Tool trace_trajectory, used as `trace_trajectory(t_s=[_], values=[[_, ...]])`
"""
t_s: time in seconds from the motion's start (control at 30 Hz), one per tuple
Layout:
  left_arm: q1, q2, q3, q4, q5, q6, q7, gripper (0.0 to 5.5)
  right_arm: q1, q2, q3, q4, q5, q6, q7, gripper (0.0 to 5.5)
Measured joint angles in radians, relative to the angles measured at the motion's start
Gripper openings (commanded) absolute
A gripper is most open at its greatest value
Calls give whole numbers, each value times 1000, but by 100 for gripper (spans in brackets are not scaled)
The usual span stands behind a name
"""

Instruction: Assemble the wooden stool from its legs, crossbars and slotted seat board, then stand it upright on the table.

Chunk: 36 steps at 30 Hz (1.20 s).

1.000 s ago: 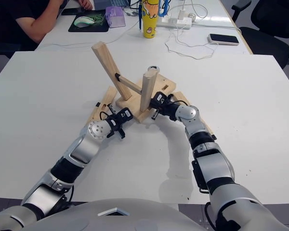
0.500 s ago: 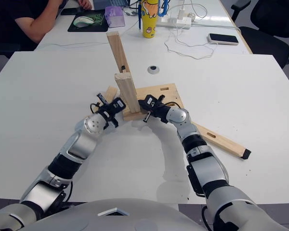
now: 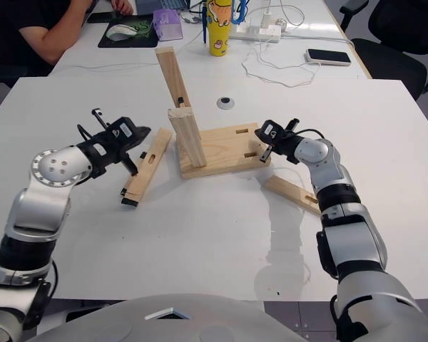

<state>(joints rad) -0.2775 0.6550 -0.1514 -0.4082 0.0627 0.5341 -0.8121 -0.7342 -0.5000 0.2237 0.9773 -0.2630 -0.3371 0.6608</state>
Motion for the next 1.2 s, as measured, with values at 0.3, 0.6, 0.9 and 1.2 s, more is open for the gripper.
trace_trajectory(t_s=[0.3,0.6,0.9,1.2], values=[[-1,-25,-316,82,72,-31,-91,1,-163,21,135,180,-143,-12,44,0],[-107,-198,-485,403,371,-151,186,1,-189,19,170,173,-152,-39,181,0],[-110,-227,-431,449,401,-104,241,1,-27,-14,172,-143,0,-3,394,0],[-95,-247,-381,468,399,-97,260,1,229,-71,32,-624,197,309,410,0]])
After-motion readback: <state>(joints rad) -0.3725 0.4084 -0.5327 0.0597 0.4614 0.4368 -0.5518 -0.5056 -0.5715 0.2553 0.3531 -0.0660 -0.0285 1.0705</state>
